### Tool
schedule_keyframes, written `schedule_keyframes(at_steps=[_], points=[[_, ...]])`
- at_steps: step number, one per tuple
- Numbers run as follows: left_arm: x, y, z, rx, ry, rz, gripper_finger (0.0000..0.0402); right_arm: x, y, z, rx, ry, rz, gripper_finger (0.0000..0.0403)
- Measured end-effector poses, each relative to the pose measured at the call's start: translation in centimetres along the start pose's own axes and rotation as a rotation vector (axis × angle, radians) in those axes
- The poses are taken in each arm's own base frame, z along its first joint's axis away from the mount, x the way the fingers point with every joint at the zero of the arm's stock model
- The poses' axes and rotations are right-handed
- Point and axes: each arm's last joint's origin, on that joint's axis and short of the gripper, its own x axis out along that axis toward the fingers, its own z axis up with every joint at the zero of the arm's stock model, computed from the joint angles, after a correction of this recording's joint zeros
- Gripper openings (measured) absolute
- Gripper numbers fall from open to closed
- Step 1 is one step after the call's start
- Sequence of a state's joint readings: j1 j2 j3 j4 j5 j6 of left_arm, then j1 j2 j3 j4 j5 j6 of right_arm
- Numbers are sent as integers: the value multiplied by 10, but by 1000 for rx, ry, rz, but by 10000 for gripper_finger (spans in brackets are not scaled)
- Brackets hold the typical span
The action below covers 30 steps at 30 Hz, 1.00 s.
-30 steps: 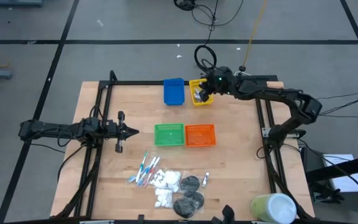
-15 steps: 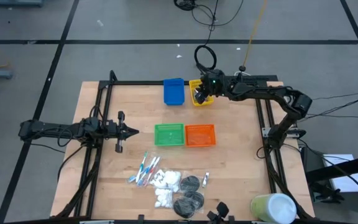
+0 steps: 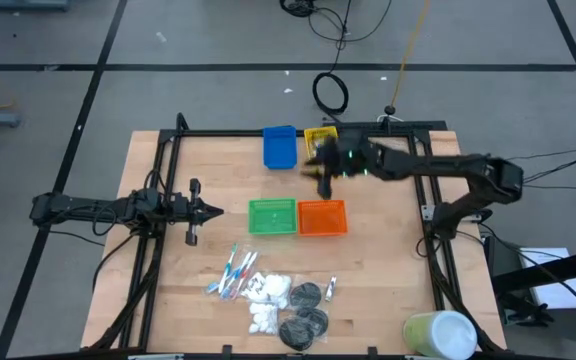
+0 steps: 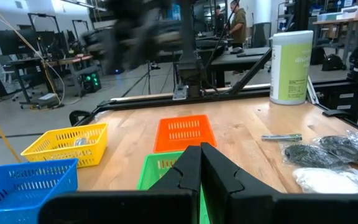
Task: Pick & Place Travel size toiletries
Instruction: Put the nail cutter into the yellow bin
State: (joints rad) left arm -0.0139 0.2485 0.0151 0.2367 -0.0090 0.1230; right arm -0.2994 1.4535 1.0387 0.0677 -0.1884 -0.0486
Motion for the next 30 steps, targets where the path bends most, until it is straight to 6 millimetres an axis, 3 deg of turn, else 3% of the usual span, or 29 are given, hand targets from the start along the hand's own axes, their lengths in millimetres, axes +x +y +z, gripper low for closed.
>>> schedule_keyframes(at_steps=[8,14,18,24,30], points=[[0,0,0,0,0,0,5,-7,129,-14,-193,121,367,141],[0,0,0,0,0,0,5,-17,195,-50,-346,247,400,138],[0,0,0,0,0,0,5,-15,213,-83,-298,362,347,143],[0,0,0,0,0,0,5,-5,213,-125,-255,500,281,170],[0,0,0,0,0,0,6,6,218,-144,-221,533,311,223]])
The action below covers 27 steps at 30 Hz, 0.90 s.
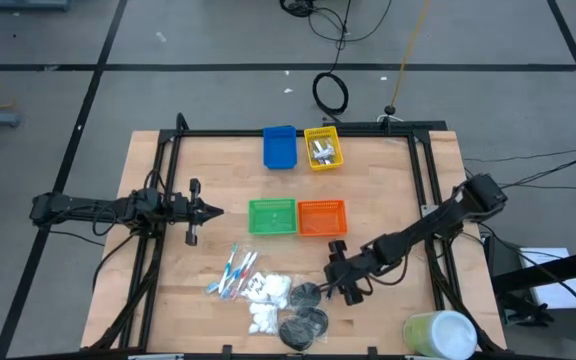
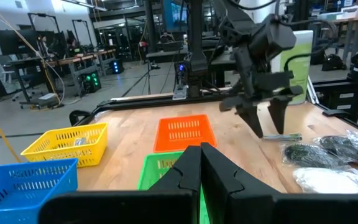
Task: Pick & Place Travel size toiletries
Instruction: Put the nail cutter into the yellow bin
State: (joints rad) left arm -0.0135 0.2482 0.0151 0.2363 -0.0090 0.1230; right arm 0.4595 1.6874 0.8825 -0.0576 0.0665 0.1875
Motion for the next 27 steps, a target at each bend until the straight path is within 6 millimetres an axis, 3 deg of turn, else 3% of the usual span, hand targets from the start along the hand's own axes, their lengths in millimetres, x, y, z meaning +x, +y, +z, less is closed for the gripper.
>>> schedule_keyframes(at_steps=[5,9,19,27], points=[[0,0,0,0,0,0,5,6,3,-1,-16,12,85,255],[0,0,0,0,0,0,6,6,4,-2,-17,26,121,257],[0,0,0,0,0,0,6,8,7,-7,-27,56,122,221],[0,0,0,0,0,0,5,21,9,-9,-29,59,172,158]])
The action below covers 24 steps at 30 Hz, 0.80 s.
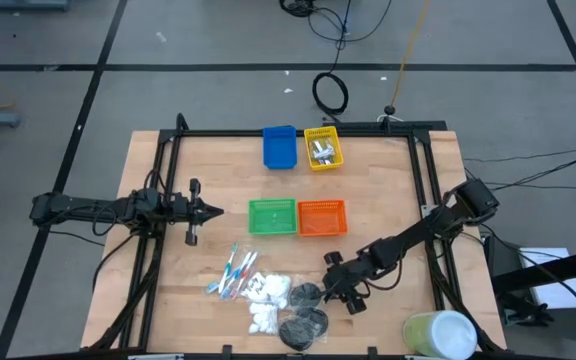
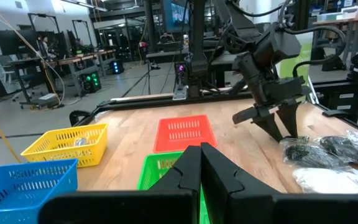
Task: Pick & Place Travel size toiletries
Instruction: Put the nail cutter into the yellow bin
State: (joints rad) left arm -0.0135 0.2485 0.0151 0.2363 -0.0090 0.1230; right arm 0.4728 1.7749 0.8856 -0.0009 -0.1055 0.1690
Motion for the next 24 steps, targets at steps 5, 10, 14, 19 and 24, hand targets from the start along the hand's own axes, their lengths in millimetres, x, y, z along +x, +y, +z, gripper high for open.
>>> schedule_keyframes(at_steps=[5,10,14,19,24], points=[[0,0,0,0,0,0,5,1,0,-1,-8,8,-5,104],[0,0,0,0,0,0,5,1,-1,-1,-4,13,-2,45],[0,0,0,0,0,0,5,-1,0,-2,-3,17,8,39],[0,0,0,0,0,0,6,-17,3,2,-14,0,37,40],[0,0,0,0,0,0,5,-48,3,19,-39,-138,39,49]])
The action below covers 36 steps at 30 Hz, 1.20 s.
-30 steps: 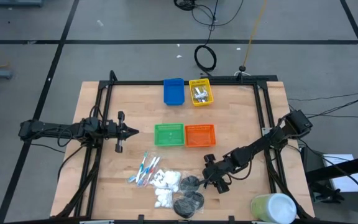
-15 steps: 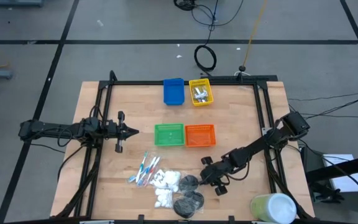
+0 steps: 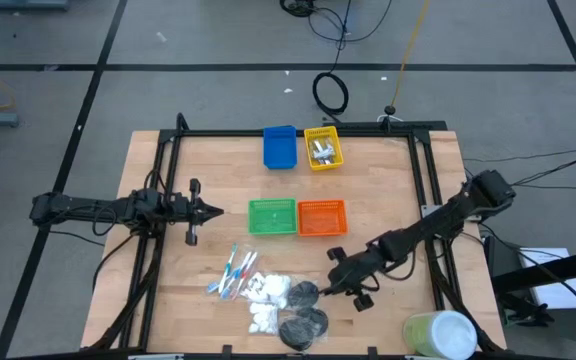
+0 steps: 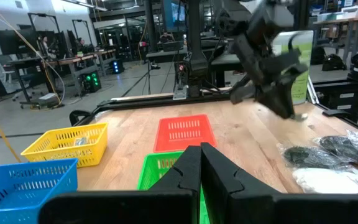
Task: Pick & Place Travel size toiletries
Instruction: Put the nail cutter into the yellow bin
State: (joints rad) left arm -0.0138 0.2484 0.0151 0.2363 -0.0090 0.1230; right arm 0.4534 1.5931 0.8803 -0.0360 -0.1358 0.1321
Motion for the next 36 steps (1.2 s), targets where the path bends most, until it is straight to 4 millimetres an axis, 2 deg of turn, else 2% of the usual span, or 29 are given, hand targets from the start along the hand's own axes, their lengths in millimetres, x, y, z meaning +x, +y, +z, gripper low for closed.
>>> schedule_keyframes(at_steps=[3,5,10,14,19,25,29,33,36], points=[[0,0,0,0,0,0,5,-18,-4,10,10,-73,-12,44],[0,0,0,0,0,0,6,-32,-10,18,98,-145,-55,44],[0,0,0,0,0,0,5,-64,-44,28,270,-265,-169,48],[0,0,0,0,0,0,5,-84,-78,29,279,-322,-267,46],[0,0,0,0,0,0,5,-109,-138,22,395,-406,-448,45],[0,0,0,0,0,0,6,-148,-214,-7,540,-499,-685,44],[0,0,0,0,0,0,6,-163,-256,-43,680,-463,-806,45],[0,0,0,0,0,0,5,-167,-282,-70,778,-430,-867,51],[0,0,0,0,0,0,5,-162,-293,-81,802,-421,-881,59]])
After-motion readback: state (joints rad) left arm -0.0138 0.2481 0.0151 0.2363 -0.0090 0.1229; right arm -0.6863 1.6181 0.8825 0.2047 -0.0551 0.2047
